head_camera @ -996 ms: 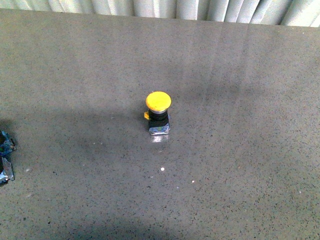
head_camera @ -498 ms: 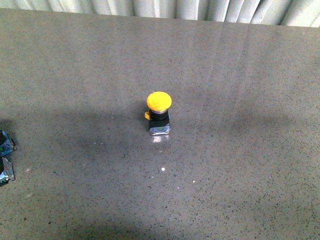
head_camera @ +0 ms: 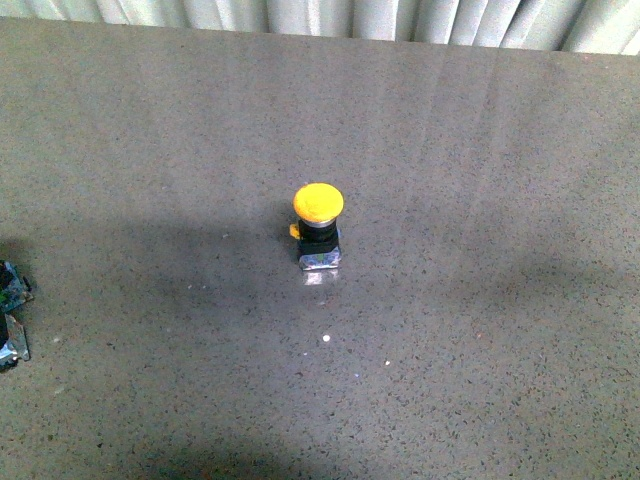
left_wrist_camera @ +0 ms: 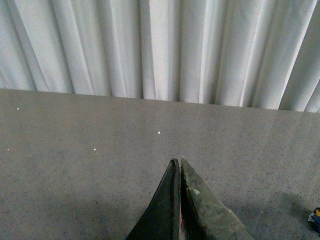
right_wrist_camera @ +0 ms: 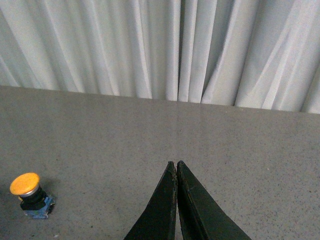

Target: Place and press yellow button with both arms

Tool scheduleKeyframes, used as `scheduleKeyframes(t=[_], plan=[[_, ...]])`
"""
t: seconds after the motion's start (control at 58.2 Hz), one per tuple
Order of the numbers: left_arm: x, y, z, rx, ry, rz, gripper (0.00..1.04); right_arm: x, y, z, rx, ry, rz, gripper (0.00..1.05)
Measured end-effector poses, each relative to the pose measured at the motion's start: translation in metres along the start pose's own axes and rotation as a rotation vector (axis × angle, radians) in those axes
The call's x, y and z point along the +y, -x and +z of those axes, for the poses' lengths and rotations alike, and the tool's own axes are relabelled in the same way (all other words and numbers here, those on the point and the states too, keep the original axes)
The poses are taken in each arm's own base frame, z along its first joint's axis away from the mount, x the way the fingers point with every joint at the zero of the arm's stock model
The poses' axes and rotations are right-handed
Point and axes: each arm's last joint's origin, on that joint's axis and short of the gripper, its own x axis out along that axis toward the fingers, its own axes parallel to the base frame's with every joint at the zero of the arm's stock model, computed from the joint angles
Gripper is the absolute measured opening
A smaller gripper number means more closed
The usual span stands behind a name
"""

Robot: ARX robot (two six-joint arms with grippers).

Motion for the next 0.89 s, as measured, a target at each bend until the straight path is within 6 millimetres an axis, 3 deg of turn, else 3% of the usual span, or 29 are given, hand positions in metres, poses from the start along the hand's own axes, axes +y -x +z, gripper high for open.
scheduleKeyframes(t=[0.893], plan=[[0.000,0.000,0.000,0.000,0.000,0.000,0.01,0.000,0.024,0.002,-0.009,0.000,0.000,0.01]])
